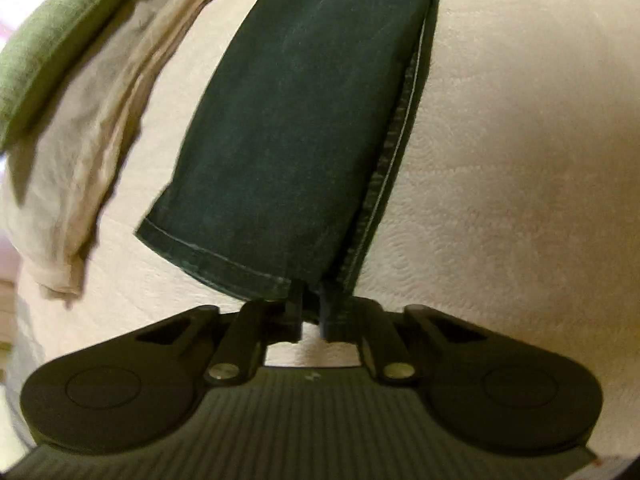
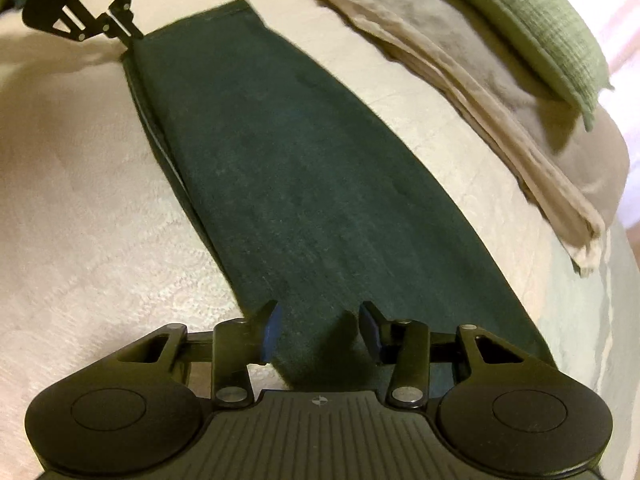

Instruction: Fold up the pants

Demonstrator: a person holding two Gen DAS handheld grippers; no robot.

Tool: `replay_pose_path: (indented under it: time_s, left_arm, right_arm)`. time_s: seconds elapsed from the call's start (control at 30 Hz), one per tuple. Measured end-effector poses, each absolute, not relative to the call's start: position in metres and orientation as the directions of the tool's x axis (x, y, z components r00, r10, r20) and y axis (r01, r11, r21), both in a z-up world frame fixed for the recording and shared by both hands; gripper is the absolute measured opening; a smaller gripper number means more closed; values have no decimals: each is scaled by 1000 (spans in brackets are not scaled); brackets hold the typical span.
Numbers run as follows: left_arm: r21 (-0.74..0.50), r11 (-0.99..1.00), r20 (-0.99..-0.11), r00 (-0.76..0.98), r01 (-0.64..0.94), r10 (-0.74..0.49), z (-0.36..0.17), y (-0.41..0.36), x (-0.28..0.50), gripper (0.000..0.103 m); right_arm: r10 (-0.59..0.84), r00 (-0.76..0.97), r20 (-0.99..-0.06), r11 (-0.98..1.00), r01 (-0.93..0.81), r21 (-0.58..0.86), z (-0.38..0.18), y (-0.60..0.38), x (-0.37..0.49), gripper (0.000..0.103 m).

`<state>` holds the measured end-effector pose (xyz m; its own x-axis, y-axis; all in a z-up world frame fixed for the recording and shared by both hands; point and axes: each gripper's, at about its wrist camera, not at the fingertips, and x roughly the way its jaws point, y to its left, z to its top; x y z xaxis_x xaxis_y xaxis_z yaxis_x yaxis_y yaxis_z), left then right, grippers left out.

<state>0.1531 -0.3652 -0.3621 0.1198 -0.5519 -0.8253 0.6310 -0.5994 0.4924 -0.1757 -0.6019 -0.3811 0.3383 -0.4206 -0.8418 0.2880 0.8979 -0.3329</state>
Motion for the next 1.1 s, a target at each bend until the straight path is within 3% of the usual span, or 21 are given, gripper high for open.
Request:
replay_pose_path:
  time_s: [0.3,0.4,0.6,0.7,0.87,1.1]
  left_arm:
    - [451,-614,-845,89,648,-527,-353,-365,162,3]
    - [437,-646,-864,92,626,-495,-358,-363,159,3]
    - [400,-594,-887,131,698,-444,-338,-371,155,5]
    - [400,-573,-891,157,715,-426,-317,-374,142,11]
    - [396,-615,-873,71,682,-483,-281,-399,63,12]
    - [361,-750,-801,-227,555,-554,-277,-471,-122,23]
  right_arm:
    - [-382,318,-868,877,421,-231,-384,-599,-198,41]
    - [-381,301,-874,824,539,-174,-379,-607,-220,41]
    - [-424,205,-882,523,851,-54,-353,-621,-322,41]
    - [-488,188,-852,300,953,38,-332,-614,-390,41]
    - [-547,149,-824,-79,971,227,-324,-614,-485,41]
    - [-541,153,-827,-84,969,233,-329,-620,-526,41]
